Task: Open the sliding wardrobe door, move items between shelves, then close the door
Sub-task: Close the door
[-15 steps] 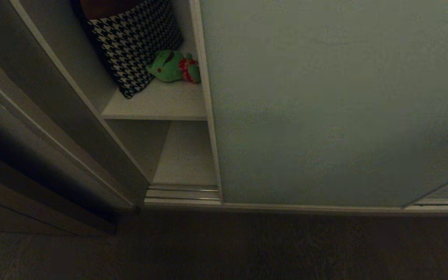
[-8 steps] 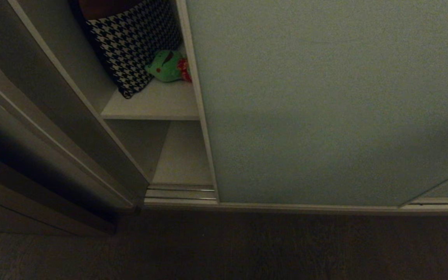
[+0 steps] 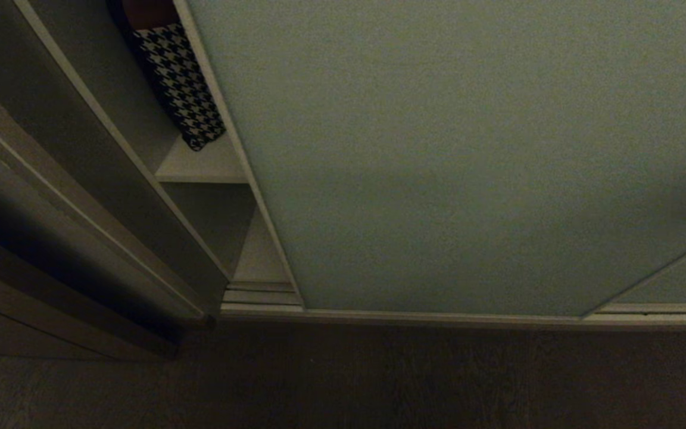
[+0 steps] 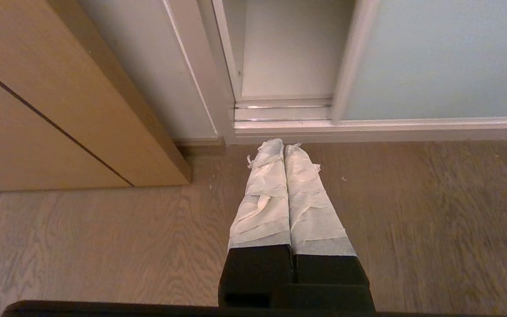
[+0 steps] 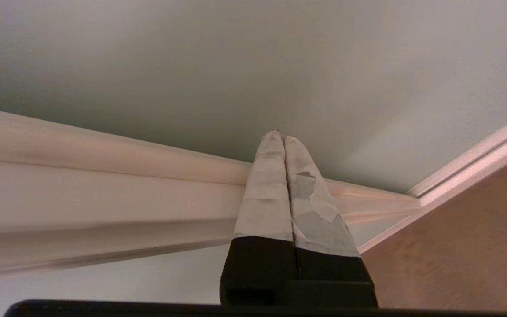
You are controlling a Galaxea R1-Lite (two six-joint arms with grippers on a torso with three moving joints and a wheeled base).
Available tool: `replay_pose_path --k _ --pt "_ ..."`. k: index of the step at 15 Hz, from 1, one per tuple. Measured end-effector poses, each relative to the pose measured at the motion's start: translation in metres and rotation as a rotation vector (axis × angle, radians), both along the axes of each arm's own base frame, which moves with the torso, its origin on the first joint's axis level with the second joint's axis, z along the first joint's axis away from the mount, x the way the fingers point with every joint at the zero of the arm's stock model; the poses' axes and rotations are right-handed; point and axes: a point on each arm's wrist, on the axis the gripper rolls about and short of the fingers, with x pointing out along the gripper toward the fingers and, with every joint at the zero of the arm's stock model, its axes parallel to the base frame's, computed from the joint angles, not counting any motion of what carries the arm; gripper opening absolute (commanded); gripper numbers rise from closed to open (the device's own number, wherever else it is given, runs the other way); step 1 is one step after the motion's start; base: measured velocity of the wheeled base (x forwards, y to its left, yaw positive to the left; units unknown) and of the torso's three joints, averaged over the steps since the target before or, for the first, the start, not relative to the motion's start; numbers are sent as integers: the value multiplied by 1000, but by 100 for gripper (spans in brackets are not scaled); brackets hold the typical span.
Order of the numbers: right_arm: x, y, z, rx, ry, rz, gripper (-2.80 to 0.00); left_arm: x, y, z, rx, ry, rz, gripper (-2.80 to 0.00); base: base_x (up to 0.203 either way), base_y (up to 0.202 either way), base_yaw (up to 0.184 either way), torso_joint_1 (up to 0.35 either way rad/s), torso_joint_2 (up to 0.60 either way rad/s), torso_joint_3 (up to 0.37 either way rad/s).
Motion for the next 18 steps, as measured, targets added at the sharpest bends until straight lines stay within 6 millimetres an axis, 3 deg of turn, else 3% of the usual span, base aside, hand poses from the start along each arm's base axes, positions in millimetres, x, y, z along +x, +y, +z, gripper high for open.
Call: replay_pose_path --k 5,9,13,18 --pt "-17 33 -6 23 27 56 -280 0 0 0 0 0 1 -280 0 0 0 0 0 0" --pt "-34 41 -1 26 15 116 -280 0 0 0 0 0 0 -280 0 0 0 0 0 0" --pt "-38 60 11 14 -8 224 -280 0 0 0 0 0 0 -280 0 0 0 0 0 0" --pt "-31 102 16 8 -19 379 -280 0 0 0 0 -1 0 -280 0 0 0 0 0 0"
